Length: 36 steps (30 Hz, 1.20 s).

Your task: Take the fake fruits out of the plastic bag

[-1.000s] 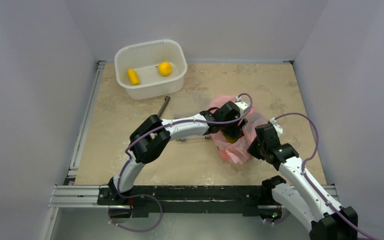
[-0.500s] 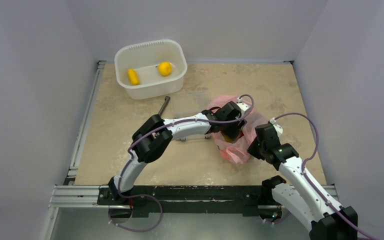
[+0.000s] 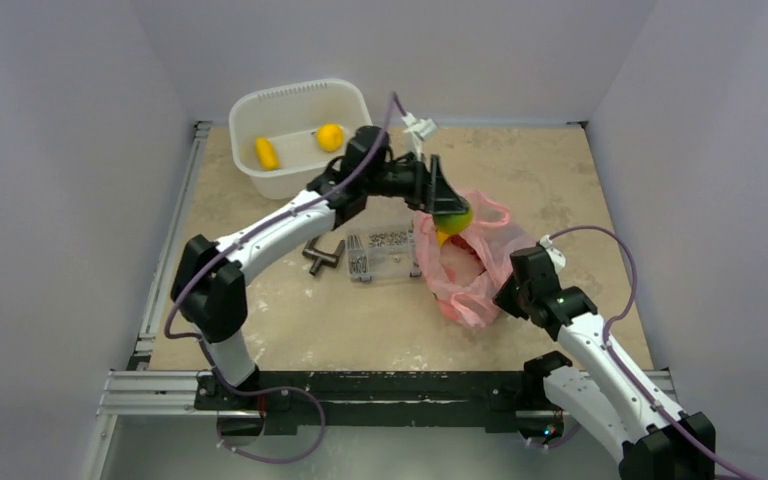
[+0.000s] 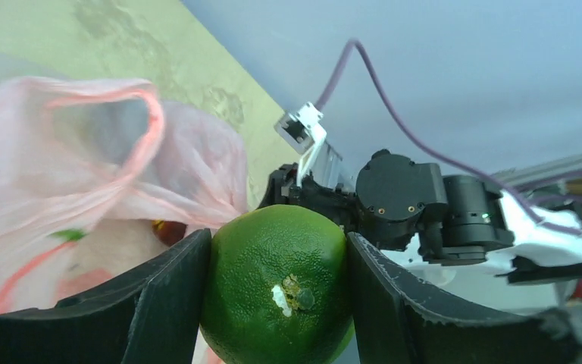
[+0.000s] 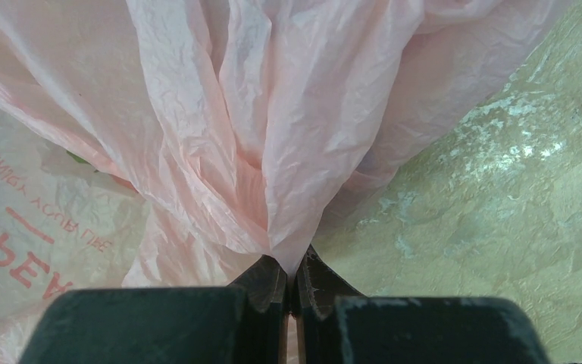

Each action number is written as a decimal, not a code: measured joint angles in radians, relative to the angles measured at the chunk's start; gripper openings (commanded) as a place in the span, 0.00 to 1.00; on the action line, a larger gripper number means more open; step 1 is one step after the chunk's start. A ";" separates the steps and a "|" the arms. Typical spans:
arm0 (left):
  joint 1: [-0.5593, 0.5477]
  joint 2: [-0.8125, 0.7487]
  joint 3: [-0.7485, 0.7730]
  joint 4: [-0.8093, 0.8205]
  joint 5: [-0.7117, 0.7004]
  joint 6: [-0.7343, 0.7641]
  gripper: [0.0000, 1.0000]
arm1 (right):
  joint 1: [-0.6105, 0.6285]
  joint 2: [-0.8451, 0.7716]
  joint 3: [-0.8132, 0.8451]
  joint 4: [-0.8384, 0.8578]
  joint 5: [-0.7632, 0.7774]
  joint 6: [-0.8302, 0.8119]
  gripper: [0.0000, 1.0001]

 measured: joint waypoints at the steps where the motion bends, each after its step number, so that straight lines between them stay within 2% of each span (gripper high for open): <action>1: 0.043 -0.029 -0.032 0.032 0.025 -0.035 0.00 | 0.000 0.001 0.000 0.002 -0.002 0.000 0.00; 3: 0.130 -0.078 -0.072 0.014 0.021 -0.054 0.00 | 0.000 0.006 0.000 0.002 -0.001 0.000 0.00; 5: 0.200 -0.101 -0.065 -0.069 -0.057 -0.016 0.00 | 0.000 0.012 0.000 0.003 -0.001 -0.001 0.00; 9: 0.296 -0.108 -0.013 -0.180 -0.414 0.151 0.00 | 0.000 0.021 -0.002 0.011 -0.002 -0.002 0.00; 13: 0.318 -0.094 -0.011 -0.087 -0.840 0.373 0.00 | 0.000 0.042 -0.005 0.018 -0.002 -0.009 0.00; 17: 0.339 -0.010 0.043 0.045 -1.056 0.516 0.00 | 0.000 0.056 -0.005 0.021 -0.002 -0.013 0.00; 19: 0.365 0.092 0.158 0.041 -1.130 0.554 0.00 | 0.000 0.066 -0.005 0.021 -0.002 -0.013 0.00; 23: 0.441 0.274 0.369 -0.057 -1.170 0.555 0.00 | 0.000 0.085 -0.005 0.025 -0.002 -0.013 0.00; 30: 0.571 0.395 0.437 -0.224 -1.111 0.467 0.00 | 0.000 0.147 -0.003 0.054 -0.002 -0.013 0.00; 35: 0.625 0.455 0.474 -0.290 -1.037 0.388 0.00 | 0.000 0.155 0.021 0.050 -0.001 -0.029 0.00; 36: 0.632 0.467 0.474 -0.304 -1.023 0.372 0.03 | 0.000 0.150 0.027 0.051 -0.001 -0.035 0.00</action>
